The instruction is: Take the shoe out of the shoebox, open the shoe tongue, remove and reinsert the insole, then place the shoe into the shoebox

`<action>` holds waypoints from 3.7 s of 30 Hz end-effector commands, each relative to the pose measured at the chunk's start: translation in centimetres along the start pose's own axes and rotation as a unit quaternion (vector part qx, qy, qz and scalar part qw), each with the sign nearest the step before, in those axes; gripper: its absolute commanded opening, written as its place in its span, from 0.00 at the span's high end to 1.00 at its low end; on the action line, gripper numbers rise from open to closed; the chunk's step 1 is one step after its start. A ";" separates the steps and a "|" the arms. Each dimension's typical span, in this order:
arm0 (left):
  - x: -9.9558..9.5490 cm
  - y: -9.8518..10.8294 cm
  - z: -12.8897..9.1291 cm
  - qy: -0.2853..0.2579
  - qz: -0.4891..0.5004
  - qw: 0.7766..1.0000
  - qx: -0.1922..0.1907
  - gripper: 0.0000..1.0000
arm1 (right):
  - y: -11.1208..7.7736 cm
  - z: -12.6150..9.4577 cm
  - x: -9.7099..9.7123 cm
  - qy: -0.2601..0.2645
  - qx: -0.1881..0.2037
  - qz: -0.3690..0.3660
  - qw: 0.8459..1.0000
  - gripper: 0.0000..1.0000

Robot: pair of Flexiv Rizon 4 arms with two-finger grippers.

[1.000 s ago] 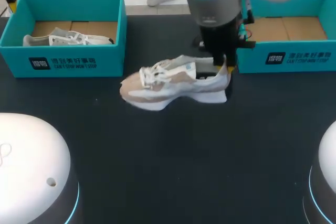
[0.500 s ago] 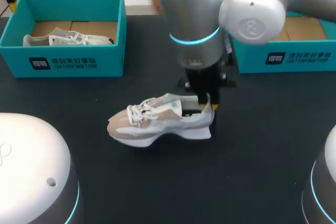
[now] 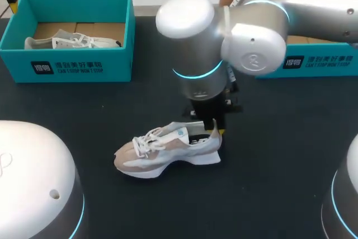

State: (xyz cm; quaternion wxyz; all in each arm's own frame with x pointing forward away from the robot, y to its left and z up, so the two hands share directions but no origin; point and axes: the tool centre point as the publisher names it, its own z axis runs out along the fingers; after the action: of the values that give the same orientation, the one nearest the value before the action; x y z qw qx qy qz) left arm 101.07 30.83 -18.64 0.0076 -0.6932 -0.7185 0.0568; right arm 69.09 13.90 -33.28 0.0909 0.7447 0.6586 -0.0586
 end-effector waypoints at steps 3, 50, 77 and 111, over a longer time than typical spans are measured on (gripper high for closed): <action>0.0 -0.1 0.0 0.001 0.000 1.000 0.000 0.00 | -0.1 0.9 1.4 0.014 -0.002 0.284 0.959 1.00; 0.0 -0.1 0.0 0.001 0.000 1.000 0.000 0.00 | 1.7 -11.0 -0.5 0.074 -0.118 -0.327 0.935 0.00; 0.0 -0.1 0.0 0.001 0.000 1.000 0.000 0.00 | 0.0 -10.0 -5.6 0.159 -0.239 -0.610 0.739 0.00; 0.0 -0.1 0.0 0.001 0.000 1.000 0.000 0.00 | -1.2 -5.4 -7.3 0.341 -0.335 -0.653 0.587 0.00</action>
State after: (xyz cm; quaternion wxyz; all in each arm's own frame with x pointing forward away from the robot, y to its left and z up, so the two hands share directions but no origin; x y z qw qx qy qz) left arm 101.07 30.83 -18.64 0.0076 -0.6932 -0.7185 0.0569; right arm 66.73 9.22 -25.60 0.0826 0.0735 0.9812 0.1579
